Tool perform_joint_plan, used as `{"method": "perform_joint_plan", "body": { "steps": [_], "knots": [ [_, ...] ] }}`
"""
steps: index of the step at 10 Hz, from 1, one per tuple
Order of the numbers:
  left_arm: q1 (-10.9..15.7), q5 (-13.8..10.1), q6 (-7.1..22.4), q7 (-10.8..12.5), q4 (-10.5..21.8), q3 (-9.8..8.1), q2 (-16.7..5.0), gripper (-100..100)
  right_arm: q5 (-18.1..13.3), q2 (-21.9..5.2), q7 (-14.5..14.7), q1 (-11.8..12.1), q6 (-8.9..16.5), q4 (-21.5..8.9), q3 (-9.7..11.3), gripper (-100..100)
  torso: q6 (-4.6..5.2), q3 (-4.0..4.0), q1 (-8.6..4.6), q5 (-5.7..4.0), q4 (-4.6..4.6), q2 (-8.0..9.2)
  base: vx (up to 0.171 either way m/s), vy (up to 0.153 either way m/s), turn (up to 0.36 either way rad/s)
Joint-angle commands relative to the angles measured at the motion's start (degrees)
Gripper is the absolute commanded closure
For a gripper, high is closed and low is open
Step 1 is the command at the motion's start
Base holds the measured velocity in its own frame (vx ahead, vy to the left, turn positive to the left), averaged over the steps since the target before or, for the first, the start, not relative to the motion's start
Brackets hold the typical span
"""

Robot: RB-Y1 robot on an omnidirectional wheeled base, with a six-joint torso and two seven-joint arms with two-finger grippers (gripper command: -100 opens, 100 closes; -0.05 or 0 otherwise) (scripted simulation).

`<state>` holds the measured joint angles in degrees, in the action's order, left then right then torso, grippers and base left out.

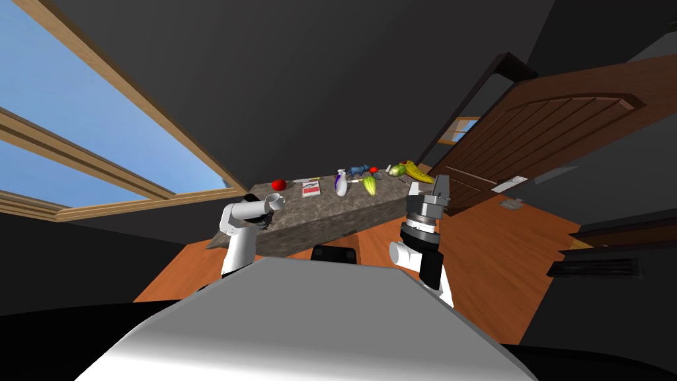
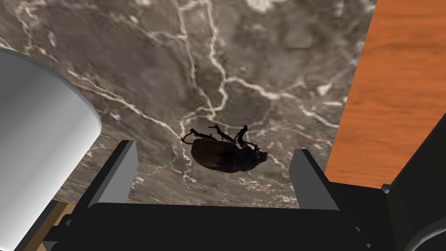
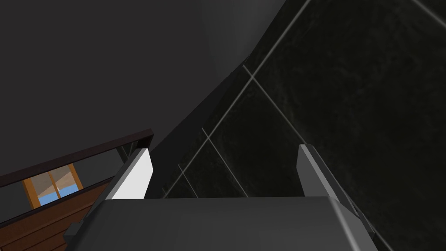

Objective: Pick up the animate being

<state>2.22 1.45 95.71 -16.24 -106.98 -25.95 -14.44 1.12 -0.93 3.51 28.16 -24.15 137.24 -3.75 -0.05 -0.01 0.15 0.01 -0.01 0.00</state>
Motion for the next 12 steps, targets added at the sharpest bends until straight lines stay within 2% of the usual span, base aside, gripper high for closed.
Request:
{"method": "perform_joint_plan", "body": {
  "steps": [1, 2, 3, 7, 8, 9, 11, 12],
  "knots": [
    [-0.35, 0.15, -1.71, 0.23, 1.17, 0.26, 0.27, -100, 0.0, 0.0, 0.0, 0.0, 0.0, 0.0, 0.0, 0, 0.0, 0.0, 0.0, 0.0, 0.0, 0.0, 0.017, 0.022, -0.001],
    [-0.23, 0.15, -0.99, 0.17, 0.69, 0.22, 0.22, -100, 0.0, 0.0, 0.0, 0.0, 0.0, 0.0, 0.0, 0, 0.0, 0.0, -0.01, 0.0, 0.0, 0.0, 0.0, 0.0, 0.0],
    [-0.25, 0.17, -1.22, 0.21, 0.77, 0.24, 0.25, 100, 0.0, 0.0, 0.0, 0.0, 0.0, 0.0, 0.0, 0, 0.0, 0.03, -0.07, -0.02, 0.01, 0.04, 0.0, 0.0, 0.0],
    [-0.24, 0.17, -1.21, 0.21, 0.74, 0.24, 0.24, 100, 0.0, 0.0, 0.0, 0.0, 0.0, 0.0, 0.0, 0, 0.01, 0.0, -0.07, 0.0, -0.01, 0.02, 0.0, 0.0, 0.0],
    [-0.24, 0.17, -1.2, 0.21, 0.75, 0.24, 0.24, 0, 0.0, 0.0, 0.0, 0.0, 0.0, 0.0, 0.0, 0, 0.01, 0.01, -0.07, 0.0, 0.0, 0.02, 0.0, 0.0, 0.0],
    [0.26, -0.12, 0.58, -0.11, -0.34, -0.18, -0.22, 100, 0.0, 0.0, 0.0, 0.0, 0.0, 0.0, 0.0, 0, 0.01, 0.01, -0.07, 0.0, 0.0, 0.02, -0.008, -0.01, 0.002],
    [0.74, -0.34, 2.4, -0.38, -1.55, -0.54, -0.62, 100, 0.0, 0.0, 0.0, 0.0, 0.0, 0.0, 0.0, 0, 0.01, 0.04, -0.17, -0.03, 0.01, 0.09, -0.016, -0.023, 0.001],
    [0.59, -0.22, 1.69, -0.24, -1.18, -0.38, -0.45, 100, 0.0, 0.01, 0.0, 0.0, 0.0, 0.0, 0.0, 0, 0.0, 0.05, -0.19, -0.04, 0.02, 0.1, -0.006, -0.01, 0.002]
  ]
}}
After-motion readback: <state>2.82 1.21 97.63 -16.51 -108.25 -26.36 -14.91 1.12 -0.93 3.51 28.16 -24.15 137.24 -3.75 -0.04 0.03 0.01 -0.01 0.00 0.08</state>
